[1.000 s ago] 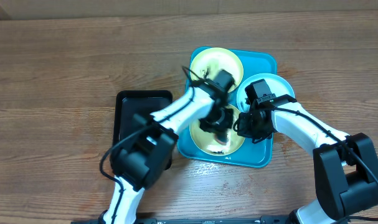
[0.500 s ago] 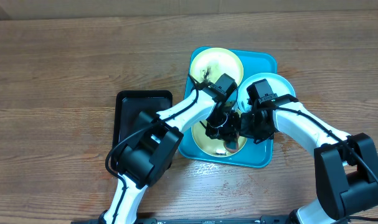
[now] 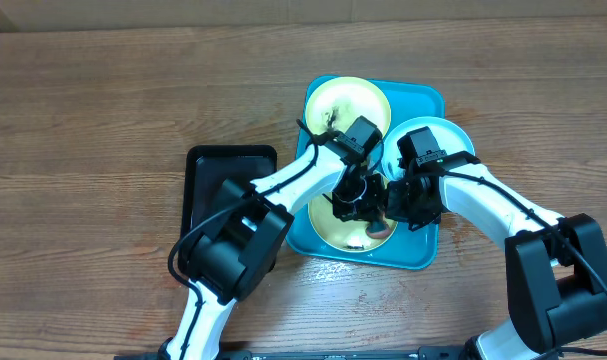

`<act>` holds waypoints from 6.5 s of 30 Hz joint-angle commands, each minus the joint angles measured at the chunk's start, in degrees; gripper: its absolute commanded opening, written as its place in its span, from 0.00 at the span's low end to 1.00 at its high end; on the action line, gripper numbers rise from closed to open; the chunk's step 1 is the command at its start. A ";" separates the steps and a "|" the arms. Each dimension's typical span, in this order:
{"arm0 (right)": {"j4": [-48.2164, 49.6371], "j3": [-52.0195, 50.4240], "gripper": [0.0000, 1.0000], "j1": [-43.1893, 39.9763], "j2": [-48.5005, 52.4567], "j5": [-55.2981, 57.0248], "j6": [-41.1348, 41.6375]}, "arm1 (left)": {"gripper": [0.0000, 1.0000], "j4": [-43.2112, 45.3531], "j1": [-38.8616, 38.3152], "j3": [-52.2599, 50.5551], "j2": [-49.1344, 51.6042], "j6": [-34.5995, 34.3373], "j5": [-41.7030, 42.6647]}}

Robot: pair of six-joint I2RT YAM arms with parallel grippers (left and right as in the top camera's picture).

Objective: Clean dirty plates on tray and stack at the side
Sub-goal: 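Scrub the lower yellow plate with the sponge in the left gripper, then return the sponge to the black tray with the left gripper, then lift the lower yellow plate with the right gripper and tilt it over the black tray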

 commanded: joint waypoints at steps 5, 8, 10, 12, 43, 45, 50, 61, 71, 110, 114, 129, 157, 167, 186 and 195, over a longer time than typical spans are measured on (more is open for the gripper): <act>-0.26 -1.55 0.04 0.61 2.45 5.84 0.13 | 0.05 -6.21 -3.67 0.17 1.49 -1.99 -14.53; -0.42 -1.55 0.04 0.61 2.45 5.84 0.13 | 0.04 -12.52 -3.08 2.64 1.49 -3.30 -18.53; -0.39 -1.55 0.04 0.61 2.45 5.84 0.13 | 0.04 -16.46 -2.93 4.57 1.49 -3.52 -22.62; -0.39 -1.55 0.04 0.61 2.45 5.81 0.13 | 0.04 -19.91 -2.93 6.36 1.49 -3.52 -26.64; -0.42 -1.55 0.04 0.61 2.45 5.84 0.13 | 0.04 -6.51 -0.68 7.32 5.42 12.72 7.39; -0.44 -1.55 0.04 0.61 2.45 5.84 0.13 | 0.04 -6.54 -1.07 7.23 5.44 11.93 7.39; -0.46 -1.55 0.04 0.61 2.45 5.84 0.13 | 0.04 -7.65 -1.88 7.13 5.44 11.28 7.13; -0.46 -1.55 0.04 0.61 2.45 5.84 0.13 | 0.04 -24.96 -1.55 7.13 5.29 -1.20 -17.97; -0.61 -1.53 0.04 0.61 2.45 5.84 0.13 | 0.04 -25.88 7.08 7.13 5.27 -4.52 -27.52; -0.37 -1.53 0.04 0.61 2.45 5.86 -0.07 | 0.04 -40.06 23.43 17.66 -8.57 18.27 -38.66; -0.39 -1.53 0.04 0.61 2.45 5.86 -0.07 | 0.04 -31.76 24.28 7.15 -8.57 18.45 -34.75; -7.76 6.32 0.04 0.61 0.20 6.95 -0.42 | 0.73 -30.60 26.95 7.87 -18.34 18.69 -29.75; 0.50 30.03 0.04 34.64 -3.41 44.09 -12.90 | 1.00 -29.31 54.66 8.02 -46.73 19.34 -16.48; 2.51 30.03 0.04 42.32 -3.32 56.81 -12.87 | 1.00 -29.29 54.66 8.02 -46.71 19.32 -19.93; 3.91 30.03 0.04 45.16 -3.34 63.78 -13.11 | 1.00 -29.27 54.66 8.02 -46.71 19.32 -19.93; 4.52 30.03 0.04 49.42 -3.34 68.24 -13.14 | 1.00 -29.24 54.66 8.02 -46.71 19.30 -19.93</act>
